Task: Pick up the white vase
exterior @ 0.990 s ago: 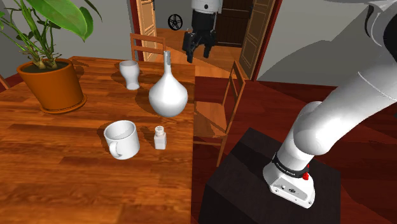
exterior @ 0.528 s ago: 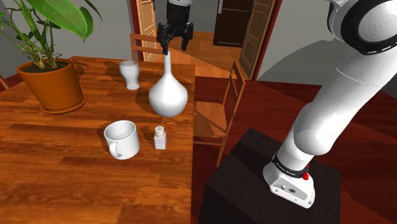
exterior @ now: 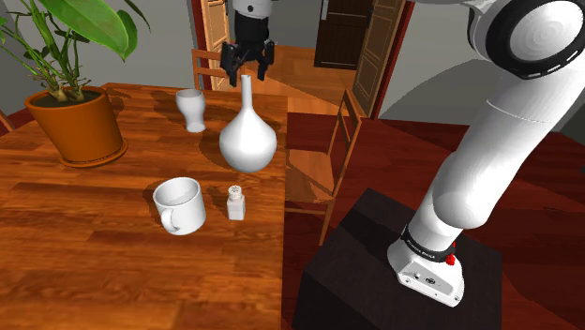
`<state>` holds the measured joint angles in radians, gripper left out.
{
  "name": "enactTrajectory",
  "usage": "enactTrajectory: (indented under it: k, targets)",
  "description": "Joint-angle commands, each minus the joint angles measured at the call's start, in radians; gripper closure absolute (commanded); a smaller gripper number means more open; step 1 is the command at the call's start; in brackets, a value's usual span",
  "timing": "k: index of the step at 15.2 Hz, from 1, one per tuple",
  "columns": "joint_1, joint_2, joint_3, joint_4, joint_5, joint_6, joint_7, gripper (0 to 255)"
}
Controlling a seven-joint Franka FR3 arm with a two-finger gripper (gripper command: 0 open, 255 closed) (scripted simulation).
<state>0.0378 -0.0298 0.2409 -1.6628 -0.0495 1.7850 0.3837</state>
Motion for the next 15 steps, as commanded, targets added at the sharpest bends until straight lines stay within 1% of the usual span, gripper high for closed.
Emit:
enactTrajectory:
  k: [1, 3, 4, 13, 15]
  targets:
    - [0.0, -0.004, 0.0, -0.031, 0.0, 0.028, 0.001, 0]
    - [0.0, -0.005, 0.0, -0.04, 0.001, 0.036, 0.002, 0]
    - [0.0, -0.005, 0.0, -0.038, 0.001, 0.034, 0.001, 255]
    - [0.0, -0.005, 0.0, -0.04, 0.001, 0.036, 0.002, 255]
    - [0.0, -0.001, 0.0, -0.008, 0.0, 0.008, 0.001, 255]
